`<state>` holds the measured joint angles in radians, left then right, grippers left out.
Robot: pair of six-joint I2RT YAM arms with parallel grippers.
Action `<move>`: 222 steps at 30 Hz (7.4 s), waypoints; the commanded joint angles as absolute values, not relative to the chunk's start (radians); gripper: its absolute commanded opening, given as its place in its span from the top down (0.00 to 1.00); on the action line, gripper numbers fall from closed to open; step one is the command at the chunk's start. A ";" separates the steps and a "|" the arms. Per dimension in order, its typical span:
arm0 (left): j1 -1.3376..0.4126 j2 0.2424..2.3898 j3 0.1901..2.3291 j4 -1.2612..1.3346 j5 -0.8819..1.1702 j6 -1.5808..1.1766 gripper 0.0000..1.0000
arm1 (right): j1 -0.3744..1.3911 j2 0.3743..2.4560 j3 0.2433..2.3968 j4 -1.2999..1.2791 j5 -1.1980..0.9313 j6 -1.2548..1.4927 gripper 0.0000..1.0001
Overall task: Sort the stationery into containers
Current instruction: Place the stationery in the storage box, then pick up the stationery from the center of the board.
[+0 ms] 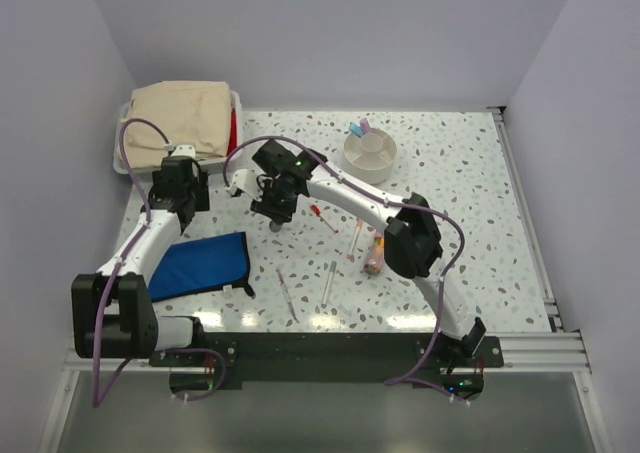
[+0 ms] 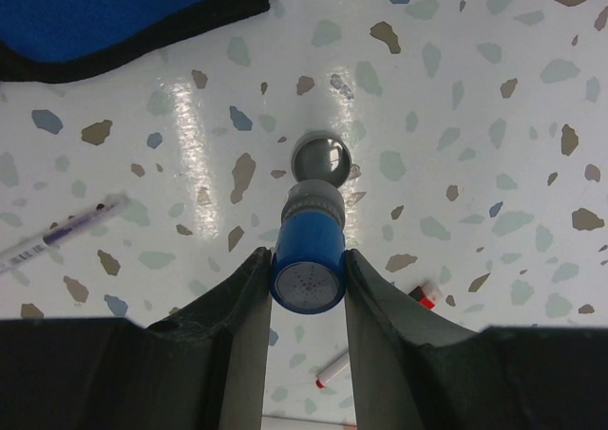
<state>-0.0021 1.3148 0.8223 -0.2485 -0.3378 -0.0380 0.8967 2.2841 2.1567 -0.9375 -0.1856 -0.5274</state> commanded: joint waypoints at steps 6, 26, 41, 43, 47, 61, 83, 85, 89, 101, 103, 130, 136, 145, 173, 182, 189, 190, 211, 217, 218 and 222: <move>0.000 1.256 0.787 -0.193 -0.345 -0.051 0.24 | 0.894 2.312 2.212 -0.864 -0.158 -0.563 1.00; 0.000 1.273 0.782 -0.186 -0.314 -0.041 0.24 | 0.891 2.322 2.178 -0.876 -0.190 -0.561 1.00; 0.000 1.284 0.781 -0.183 -0.308 -0.041 0.24 | 0.891 2.339 2.154 -0.864 -0.204 -0.581 1.00; 0.000 1.285 0.781 -0.183 -0.308 -0.040 0.24 | 0.890 2.342 2.152 -0.864 -0.204 -0.583 1.00; 0.000 1.292 0.781 -0.180 -0.302 -0.040 0.23 | 0.893 2.349 2.158 -0.870 -0.202 -0.589 1.00; 0.000 1.307 0.782 -0.175 -0.287 -0.041 0.24 | 0.888 2.365 2.267 -0.882 -0.222 -0.607 1.00; 0.000 1.322 0.793 -0.173 -0.279 -0.037 0.23 | 0.884 2.372 2.244 -0.911 -0.258 -0.600 1.00; 0.000 1.322 0.798 -0.178 -0.278 -0.035 0.23 | 0.879 2.373 2.264 -0.905 -0.259 -0.592 1.00; 0.000 1.328 0.799 -0.175 -0.270 -0.037 0.23 | 0.876 2.372 2.287 -0.903 -0.256 -0.609 1.00; 0.000 1.338 0.804 -0.175 -0.261 -0.038 0.23 | 0.870 2.376 2.240 -0.874 -0.258 -0.603 1.00; 0.000 1.338 0.804 -0.173 -0.261 -0.038 0.23 | 0.868 2.378 2.233 -0.870 -0.261 -0.600 1.00; 0.000 1.358 0.802 -0.166 -0.259 -0.032 0.23 | 0.867 2.379 2.218 -0.989 -0.261 -0.669 1.00; 0.000 1.356 0.799 -0.164 -0.256 -0.031 0.23 | 0.874 2.384 2.163 -0.939 -0.247 -0.678 1.00; -0.014 1.353 0.807 -0.183 -0.272 -0.025 0.23 | 0.891 2.430 2.135 -0.913 -0.233 -0.687 1.00; -0.025 1.437 1.003 -0.199 -0.140 0.086 0.26 | 0.715 2.165 2.413 -1.201 -0.149 -0.632 1.00; -0.060 1.537 1.106 -0.221 -0.022 0.112 0.31 | 0.434 2.108 2.481 -1.126 -0.097 -0.503 1.00; -0.074 1.572 1.147 -0.212 0.038 0.072 0.31 | 0.301 2.141 2.505 -1.083 -0.094 -0.445 1.00; -0.080 1.574 1.146 -0.210 0.040 0.074 0.31 | 0.284 2.146 2.517 -1.086 -0.094 -0.451 1.00; -0.124 1.598 1.204 -0.224 0.038 0.074 0.31 | 0.207 2.336 2.534 -1.097 -0.182 -0.411 1.00; -0.133 1.589 1.181 -0.229 0.031 0.083 0.31 | 0.207 2.356 2.514 -1.108 -0.202 -0.399 1.00; -0.133 1.588 1.178 -0.229 0.028 0.083 0.31 | 0.207 2.356 2.508 -1.111 -0.201 -0.396 1.00; -0.133 1.592 1.177 -0.227 0.026 0.084 0.31 | 0.207 2.356 2.487 -1.108 -0.184 -0.367 0.76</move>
<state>-0.1280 1.5948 1.1721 -0.2501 0.0299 0.0723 0.2073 2.3688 2.4828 -1.1137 -0.1757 -0.4076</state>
